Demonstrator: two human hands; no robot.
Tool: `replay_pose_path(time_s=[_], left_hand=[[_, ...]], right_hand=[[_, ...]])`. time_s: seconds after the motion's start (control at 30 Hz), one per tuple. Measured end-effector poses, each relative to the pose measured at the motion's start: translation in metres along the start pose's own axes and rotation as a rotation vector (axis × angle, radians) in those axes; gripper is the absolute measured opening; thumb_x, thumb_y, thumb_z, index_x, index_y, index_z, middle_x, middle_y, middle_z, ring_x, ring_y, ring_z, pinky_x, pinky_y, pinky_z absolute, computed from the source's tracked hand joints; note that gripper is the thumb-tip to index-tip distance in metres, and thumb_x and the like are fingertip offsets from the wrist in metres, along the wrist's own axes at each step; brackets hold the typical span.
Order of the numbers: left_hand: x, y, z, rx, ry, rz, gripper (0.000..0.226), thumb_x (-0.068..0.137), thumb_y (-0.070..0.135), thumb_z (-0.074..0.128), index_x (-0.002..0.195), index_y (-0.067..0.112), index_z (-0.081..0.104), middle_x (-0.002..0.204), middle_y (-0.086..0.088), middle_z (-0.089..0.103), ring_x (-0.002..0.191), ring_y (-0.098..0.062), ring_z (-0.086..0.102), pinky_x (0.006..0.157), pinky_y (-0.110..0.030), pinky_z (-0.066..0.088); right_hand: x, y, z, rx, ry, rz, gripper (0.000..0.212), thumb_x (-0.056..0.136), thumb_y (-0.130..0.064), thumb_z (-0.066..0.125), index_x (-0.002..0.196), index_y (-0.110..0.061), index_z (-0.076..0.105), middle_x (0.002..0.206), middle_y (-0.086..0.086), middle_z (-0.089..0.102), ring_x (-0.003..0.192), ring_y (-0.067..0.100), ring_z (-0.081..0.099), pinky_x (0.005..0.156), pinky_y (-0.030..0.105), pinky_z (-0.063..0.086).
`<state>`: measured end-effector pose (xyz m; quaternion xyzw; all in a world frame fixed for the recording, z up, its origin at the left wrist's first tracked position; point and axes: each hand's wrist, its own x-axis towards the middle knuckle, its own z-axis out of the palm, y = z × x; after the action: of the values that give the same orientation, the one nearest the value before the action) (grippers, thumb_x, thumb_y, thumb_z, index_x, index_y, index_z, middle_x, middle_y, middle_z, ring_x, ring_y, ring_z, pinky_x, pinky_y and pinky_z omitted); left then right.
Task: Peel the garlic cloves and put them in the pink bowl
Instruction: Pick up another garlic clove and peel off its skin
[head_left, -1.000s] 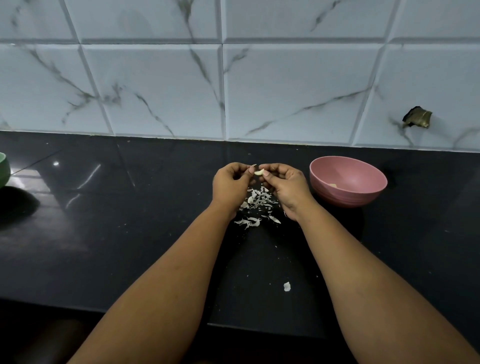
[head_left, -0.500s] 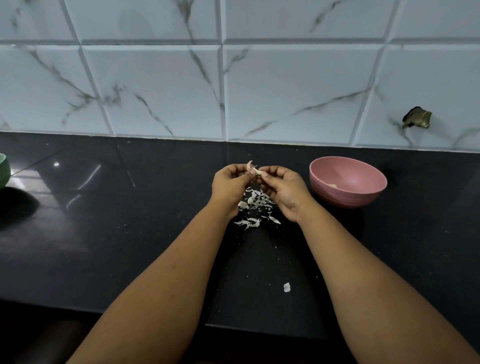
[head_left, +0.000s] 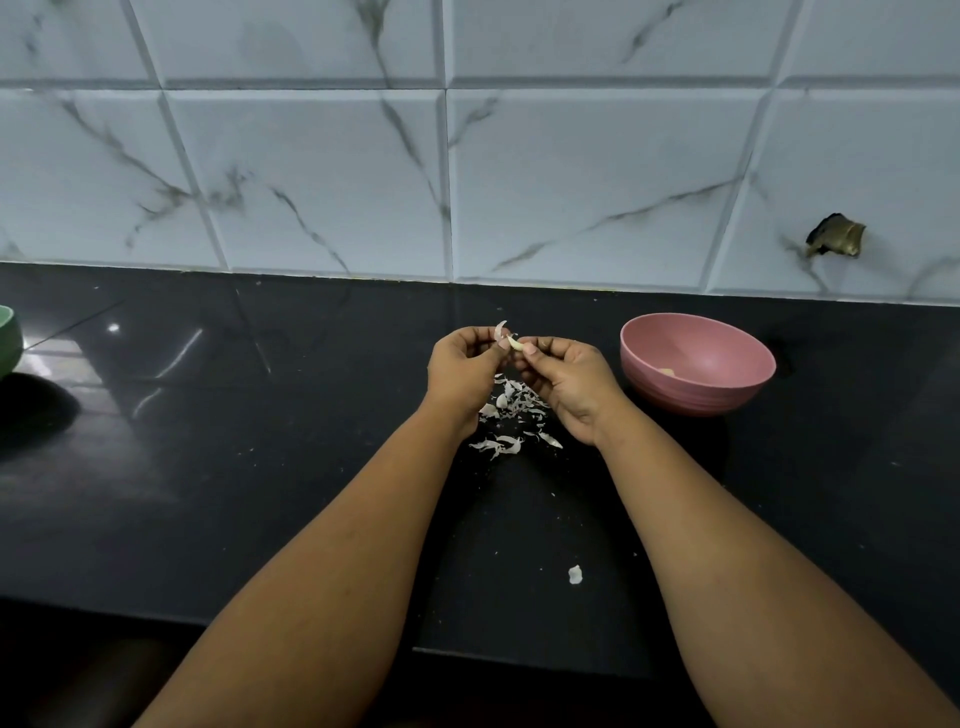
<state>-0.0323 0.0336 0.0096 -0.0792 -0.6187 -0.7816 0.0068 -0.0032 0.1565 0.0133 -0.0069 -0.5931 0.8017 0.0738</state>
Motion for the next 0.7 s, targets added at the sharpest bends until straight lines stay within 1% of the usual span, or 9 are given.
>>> replay_pose_path(time_s=[0.13, 0.2, 0.27, 0.3, 0.43, 0.53, 0.6, 0.63, 0.7], left_hand=[[-0.0011, 0.0006, 0.0008, 0.009, -0.013, 0.013, 0.003, 0.092, 0.002, 0.064, 0.094, 0.004, 0.066, 0.088, -0.014, 0.07, 0.078, -0.019, 0.068, 0.081, -0.03, 0.057], [-0.0007, 0.0001, 0.0008, 0.035, -0.019, 0.023, 0.005, 0.092, 0.002, 0.063, 0.095, 0.005, 0.067, 0.088, -0.014, 0.07, 0.079, -0.019, 0.068, 0.082, -0.032, 0.058], [-0.0005, -0.0002, 0.0005, 0.067, -0.021, 0.031, 0.005, 0.093, 0.004, 0.064, 0.095, 0.007, 0.067, 0.091, -0.016, 0.071, 0.083, -0.022, 0.068, 0.085, -0.036, 0.058], [-0.0009, -0.0001, 0.0004, 0.075, -0.023, 0.031, 0.005, 0.093, 0.005, 0.064, 0.095, 0.008, 0.068, 0.092, -0.016, 0.071, 0.084, -0.023, 0.068, 0.085, -0.036, 0.058], [-0.0024, 0.0004, 0.0017, 0.11, 0.006, 0.012, 0.004, 0.092, 0.007, 0.065, 0.095, 0.008, 0.068, 0.087, -0.009, 0.071, 0.076, -0.013, 0.068, 0.073, -0.024, 0.055], [0.0002, -0.0006, 0.0009, 0.169, 0.079, -0.014, 0.003, 0.09, 0.01, 0.065, 0.088, 0.011, 0.068, 0.074, -0.002, 0.065, 0.065, -0.01, 0.057, 0.065, -0.026, 0.049], [0.0007, 0.0, 0.0005, 0.244, 0.114, -0.028, 0.005, 0.09, 0.014, 0.065, 0.085, 0.012, 0.066, 0.069, 0.001, 0.06, 0.06, -0.01, 0.051, 0.063, -0.03, 0.047], [0.0009, 0.0002, 0.0001, 0.298, 0.123, -0.025, 0.007, 0.09, 0.019, 0.066, 0.085, 0.014, 0.067, 0.068, 0.002, 0.06, 0.061, -0.011, 0.052, 0.063, -0.031, 0.047], [0.0015, -0.0013, -0.0018, 0.431, 0.13, 0.012, 0.013, 0.089, 0.031, 0.067, 0.084, 0.019, 0.069, 0.069, 0.007, 0.062, 0.063, -0.01, 0.055, 0.064, -0.029, 0.049]], right_hand=[[-0.0003, -0.0003, 0.0013, 0.024, 0.002, 0.016, 0.011, 0.095, -0.002, 0.055, 0.097, 0.0, 0.065, 0.078, 0.005, 0.065, 0.063, 0.004, 0.061, 0.067, 0.014, 0.053], [-0.0012, -0.0014, 0.0023, 0.035, 0.006, 0.018, 0.011, 0.095, -0.003, 0.055, 0.095, -0.001, 0.065, 0.076, 0.005, 0.064, 0.063, 0.004, 0.06, 0.066, 0.013, 0.053], [-0.0025, -0.0027, 0.0036, 0.056, 0.018, 0.014, 0.011, 0.096, -0.004, 0.054, 0.093, -0.002, 0.065, 0.074, 0.004, 0.063, 0.063, 0.005, 0.059, 0.063, 0.014, 0.053], [-0.0032, -0.0034, 0.0041, 0.069, 0.025, 0.012, 0.012, 0.096, -0.005, 0.054, 0.091, -0.002, 0.065, 0.073, 0.004, 0.062, 0.062, 0.005, 0.058, 0.062, 0.013, 0.052], [-0.0051, -0.0051, 0.0054, 0.09, 0.055, 0.004, 0.013, 0.096, -0.007, 0.054, 0.088, -0.005, 0.064, 0.072, 0.004, 0.062, 0.06, 0.004, 0.058, 0.059, 0.014, 0.051], [-0.004, -0.0044, 0.0049, 0.078, 0.088, 0.006, 0.014, 0.096, -0.009, 0.056, 0.085, -0.007, 0.064, 0.072, 0.003, 0.063, 0.061, 0.005, 0.059, 0.058, 0.014, 0.05], [-0.0023, -0.0041, 0.0043, 0.071, 0.115, 0.008, 0.014, 0.096, -0.011, 0.057, 0.084, -0.009, 0.064, 0.071, 0.002, 0.064, 0.061, 0.006, 0.059, 0.057, 0.015, 0.05], [-0.0015, -0.0041, 0.0039, 0.068, 0.129, 0.008, 0.014, 0.096, -0.012, 0.058, 0.084, -0.009, 0.065, 0.071, 0.001, 0.065, 0.062, 0.006, 0.059, 0.057, 0.015, 0.05], [-0.0004, -0.0048, 0.003, 0.062, 0.154, 0.01, 0.014, 0.095, -0.014, 0.059, 0.084, -0.008, 0.064, 0.071, 0.001, 0.065, 0.062, 0.006, 0.059, 0.056, 0.015, 0.048]])
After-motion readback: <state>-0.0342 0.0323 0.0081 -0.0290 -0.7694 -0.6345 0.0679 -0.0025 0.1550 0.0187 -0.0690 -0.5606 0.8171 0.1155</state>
